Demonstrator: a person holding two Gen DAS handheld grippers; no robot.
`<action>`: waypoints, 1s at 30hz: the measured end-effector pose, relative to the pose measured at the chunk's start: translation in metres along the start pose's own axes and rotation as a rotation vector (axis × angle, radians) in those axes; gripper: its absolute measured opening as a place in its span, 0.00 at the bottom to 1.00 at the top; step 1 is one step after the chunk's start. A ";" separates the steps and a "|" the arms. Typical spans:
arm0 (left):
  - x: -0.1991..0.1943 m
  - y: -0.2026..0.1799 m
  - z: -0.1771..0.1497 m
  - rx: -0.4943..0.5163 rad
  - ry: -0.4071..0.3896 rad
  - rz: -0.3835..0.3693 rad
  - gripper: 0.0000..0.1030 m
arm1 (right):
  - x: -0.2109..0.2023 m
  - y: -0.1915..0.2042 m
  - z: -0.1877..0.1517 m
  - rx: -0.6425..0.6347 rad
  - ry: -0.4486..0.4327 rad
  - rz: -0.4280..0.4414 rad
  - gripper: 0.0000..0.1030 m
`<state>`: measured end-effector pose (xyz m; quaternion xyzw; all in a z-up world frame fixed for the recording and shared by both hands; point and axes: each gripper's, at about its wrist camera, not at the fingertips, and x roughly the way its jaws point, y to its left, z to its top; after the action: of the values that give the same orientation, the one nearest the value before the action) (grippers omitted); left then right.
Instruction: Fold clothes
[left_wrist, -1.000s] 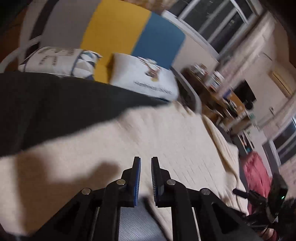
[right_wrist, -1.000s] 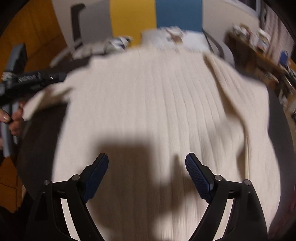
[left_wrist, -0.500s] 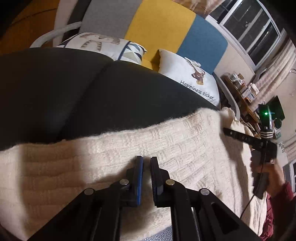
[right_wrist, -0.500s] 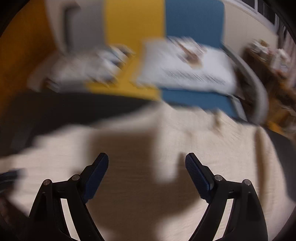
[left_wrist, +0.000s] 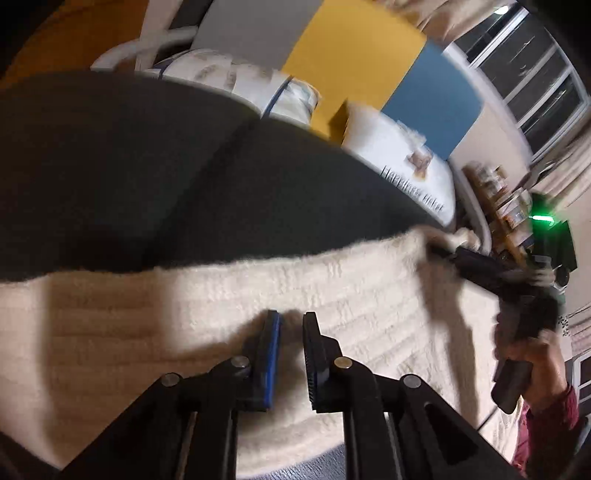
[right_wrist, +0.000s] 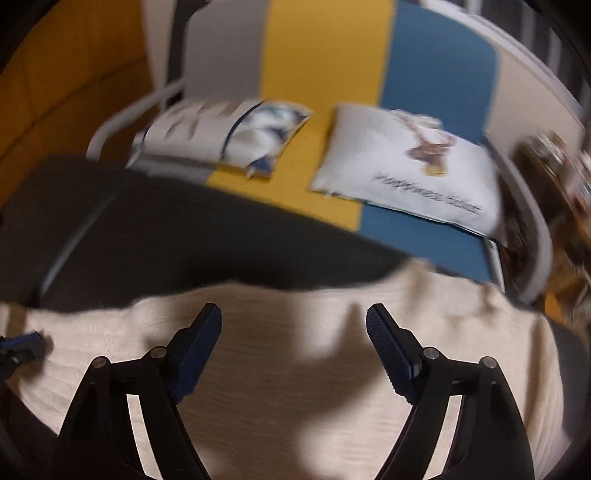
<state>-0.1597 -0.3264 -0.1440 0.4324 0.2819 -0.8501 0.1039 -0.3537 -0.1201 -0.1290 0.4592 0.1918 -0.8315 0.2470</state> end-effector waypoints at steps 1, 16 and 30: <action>-0.001 0.000 -0.002 0.005 -0.003 -0.005 0.11 | 0.010 0.004 0.001 0.000 0.018 -0.029 0.83; -0.185 0.266 -0.060 -0.605 -0.150 -0.015 0.26 | -0.093 0.001 -0.107 0.365 -0.067 0.405 0.88; -0.158 0.301 -0.058 -0.665 -0.064 -0.191 0.29 | -0.105 0.044 -0.151 0.385 0.013 0.328 0.88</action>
<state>0.1019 -0.5507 -0.1632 0.3195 0.5792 -0.7309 0.1677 -0.1786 -0.0486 -0.1189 0.5279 -0.0454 -0.7987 0.2853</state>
